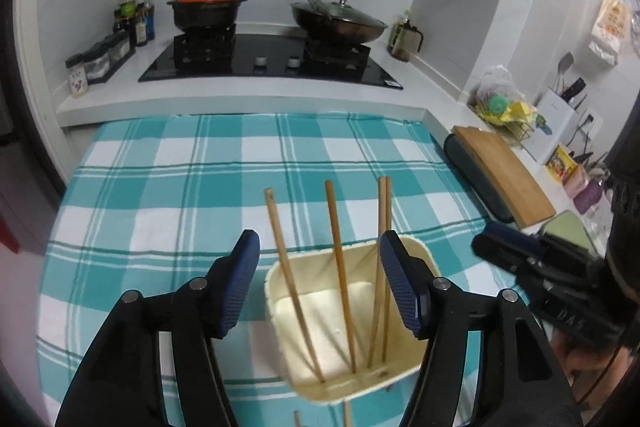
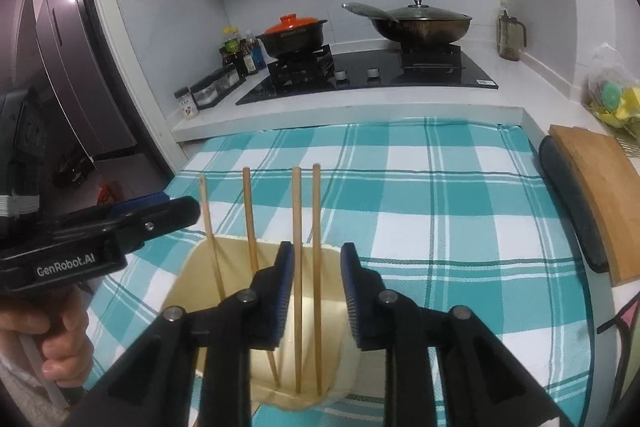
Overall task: Organize utensils
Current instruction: 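Release the chopsticks and pull both tools back from the holder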
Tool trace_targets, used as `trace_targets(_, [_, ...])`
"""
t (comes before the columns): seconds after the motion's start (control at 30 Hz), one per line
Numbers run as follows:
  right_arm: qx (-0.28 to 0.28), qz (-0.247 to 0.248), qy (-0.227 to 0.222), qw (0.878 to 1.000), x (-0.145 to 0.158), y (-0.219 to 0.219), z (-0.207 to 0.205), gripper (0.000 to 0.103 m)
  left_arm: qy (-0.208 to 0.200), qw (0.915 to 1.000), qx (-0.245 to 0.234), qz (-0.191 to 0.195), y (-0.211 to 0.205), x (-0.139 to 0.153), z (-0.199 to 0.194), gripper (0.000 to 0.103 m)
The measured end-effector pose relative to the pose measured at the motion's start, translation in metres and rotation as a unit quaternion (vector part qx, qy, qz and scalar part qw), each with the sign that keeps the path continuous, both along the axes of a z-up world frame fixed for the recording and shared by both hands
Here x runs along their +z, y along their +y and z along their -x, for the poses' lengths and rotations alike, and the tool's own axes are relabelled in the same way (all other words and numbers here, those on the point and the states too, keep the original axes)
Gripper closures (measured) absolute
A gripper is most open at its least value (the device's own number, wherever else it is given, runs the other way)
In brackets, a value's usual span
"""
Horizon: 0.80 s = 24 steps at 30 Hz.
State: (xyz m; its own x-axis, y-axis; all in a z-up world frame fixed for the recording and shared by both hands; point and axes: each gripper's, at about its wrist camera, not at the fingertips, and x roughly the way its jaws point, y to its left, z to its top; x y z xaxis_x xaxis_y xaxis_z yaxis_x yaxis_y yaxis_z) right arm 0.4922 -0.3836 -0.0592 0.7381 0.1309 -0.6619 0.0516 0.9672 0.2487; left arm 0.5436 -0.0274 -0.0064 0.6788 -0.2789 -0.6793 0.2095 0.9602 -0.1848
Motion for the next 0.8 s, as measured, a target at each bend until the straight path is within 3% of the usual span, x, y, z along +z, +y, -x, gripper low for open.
trace_targets(0.13, [0.005,0.038,-0.012,0.999,0.042,0.000,0.041,0.067,-0.014,0.9971,-0.021,-0.072,0.031,0.031,0.063,0.019])
trace_targets(0.17, [0.009,0.049,-0.013,0.999,0.051,0.001,0.054,0.061,-0.015,0.9953,-0.030,-0.091,0.038,0.035,0.083,0.015])
trace_targets(0.23, [0.015,0.075,-0.013,0.997,0.065,0.006,0.086,0.051,-0.016,0.9915,-0.044,-0.122,0.050,0.037,0.123,0.011])
trace_targets(0.33, [0.019,0.116,-0.001,0.993,0.071,0.016,0.133,0.051,-0.014,0.9876,-0.054,-0.146,0.066,0.023,0.181,0.007])
trace_targets(0.47, [0.017,0.142,0.022,0.989,0.056,0.031,0.190,0.051,0.011,0.9921,-0.051,-0.114,0.079,-0.024,0.239,0.005])
trace_targets(0.57, [-0.002,0.145,0.033,0.989,0.031,0.044,0.227,0.051,0.025,0.9953,-0.022,-0.091,0.082,-0.069,0.271,0.005])
trace_targets(0.8, [-0.067,0.106,0.041,0.991,-0.047,0.073,0.294,0.051,0.034,0.9971,0.052,-0.043,0.071,-0.143,0.325,0.005])
